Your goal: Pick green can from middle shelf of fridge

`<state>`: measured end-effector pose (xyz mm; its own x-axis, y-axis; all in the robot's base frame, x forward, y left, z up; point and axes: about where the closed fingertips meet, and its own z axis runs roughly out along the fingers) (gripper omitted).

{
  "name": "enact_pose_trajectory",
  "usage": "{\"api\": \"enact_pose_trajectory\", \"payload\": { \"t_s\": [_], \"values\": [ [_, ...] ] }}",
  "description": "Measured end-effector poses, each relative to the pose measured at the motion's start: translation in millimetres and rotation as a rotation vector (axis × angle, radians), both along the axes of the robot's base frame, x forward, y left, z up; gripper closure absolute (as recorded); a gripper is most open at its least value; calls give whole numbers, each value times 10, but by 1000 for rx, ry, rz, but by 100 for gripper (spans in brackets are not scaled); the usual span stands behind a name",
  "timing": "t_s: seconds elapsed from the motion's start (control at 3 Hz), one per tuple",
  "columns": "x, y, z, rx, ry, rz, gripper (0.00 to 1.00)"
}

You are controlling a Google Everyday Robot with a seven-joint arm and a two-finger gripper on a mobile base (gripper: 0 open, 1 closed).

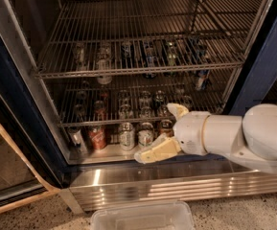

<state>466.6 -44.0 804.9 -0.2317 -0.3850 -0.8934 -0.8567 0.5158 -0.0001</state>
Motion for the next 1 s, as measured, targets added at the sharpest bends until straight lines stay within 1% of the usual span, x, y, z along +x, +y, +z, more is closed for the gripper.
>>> {"api": "enact_pose_trajectory", "payload": {
  "t_s": [0.33,0.67,1.0],
  "values": [
    [131,128,134,7,-61,-33,0],
    [136,95,124,3,-57,-39,0],
    [196,101,53,65,-65,-107,0]
  ]
}}
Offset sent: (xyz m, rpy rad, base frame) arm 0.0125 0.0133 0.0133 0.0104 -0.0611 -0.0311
